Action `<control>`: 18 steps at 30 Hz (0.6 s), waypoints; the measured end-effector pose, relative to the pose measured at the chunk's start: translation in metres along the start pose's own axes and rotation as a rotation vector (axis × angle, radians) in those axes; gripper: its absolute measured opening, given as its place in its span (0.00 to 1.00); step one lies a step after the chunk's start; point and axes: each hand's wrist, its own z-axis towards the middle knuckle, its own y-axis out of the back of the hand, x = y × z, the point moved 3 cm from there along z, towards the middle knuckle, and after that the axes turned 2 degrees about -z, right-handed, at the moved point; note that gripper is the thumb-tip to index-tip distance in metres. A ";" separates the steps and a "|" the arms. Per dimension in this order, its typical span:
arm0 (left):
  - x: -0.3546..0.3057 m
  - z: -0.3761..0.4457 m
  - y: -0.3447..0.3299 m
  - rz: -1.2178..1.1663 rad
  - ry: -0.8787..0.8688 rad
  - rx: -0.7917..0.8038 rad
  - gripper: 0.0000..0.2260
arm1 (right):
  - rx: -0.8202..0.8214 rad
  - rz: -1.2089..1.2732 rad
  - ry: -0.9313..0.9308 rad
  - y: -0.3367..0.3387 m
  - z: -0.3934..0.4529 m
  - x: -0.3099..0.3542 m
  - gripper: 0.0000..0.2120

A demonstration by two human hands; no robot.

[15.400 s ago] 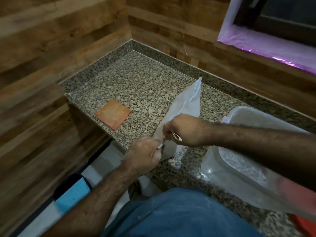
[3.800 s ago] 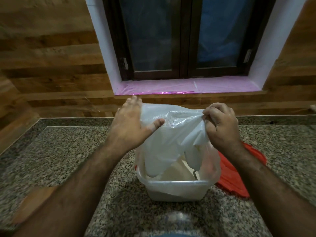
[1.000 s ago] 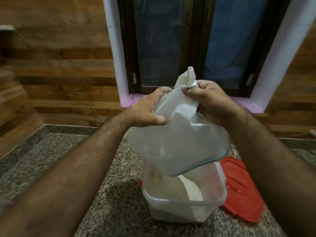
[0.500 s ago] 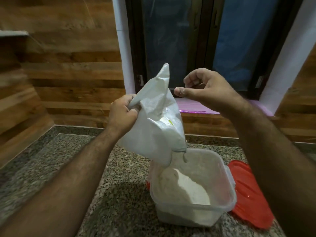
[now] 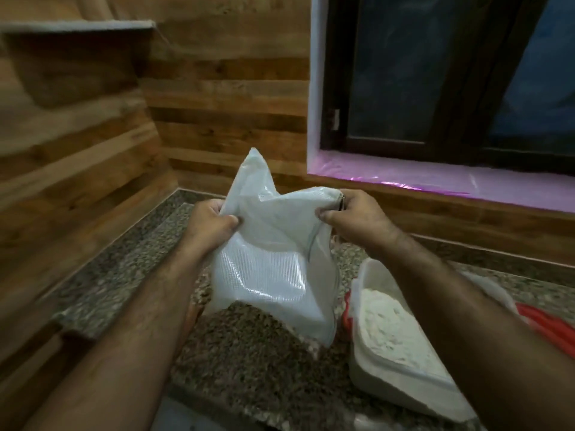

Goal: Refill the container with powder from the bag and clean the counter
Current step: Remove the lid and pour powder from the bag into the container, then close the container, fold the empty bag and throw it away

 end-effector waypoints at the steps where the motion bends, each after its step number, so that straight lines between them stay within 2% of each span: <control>1: 0.015 0.003 0.009 0.038 0.018 0.022 0.07 | -0.001 0.019 -0.034 -0.017 0.007 -0.005 0.05; 4: 0.061 0.010 0.033 0.142 0.040 0.119 0.05 | -0.005 0.067 -0.126 -0.068 0.024 -0.021 0.07; 9: 0.143 0.028 0.042 0.177 0.146 0.269 0.07 | -0.019 0.067 -0.312 -0.150 0.043 -0.054 0.06; 10: 0.157 0.032 0.041 0.181 0.159 0.286 0.07 | -0.040 0.045 -0.340 -0.162 0.048 -0.064 0.09; 12: 0.184 0.041 0.034 0.186 0.175 0.333 0.09 | -0.062 0.012 -0.399 -0.181 0.053 -0.081 0.13; 15: 0.221 0.053 0.017 0.193 0.195 0.445 0.15 | -0.075 0.094 -0.513 -0.200 0.054 -0.116 0.12; 18: 0.242 0.052 0.003 0.145 0.221 0.458 0.16 | -0.101 0.230 -0.651 -0.208 0.050 -0.151 0.09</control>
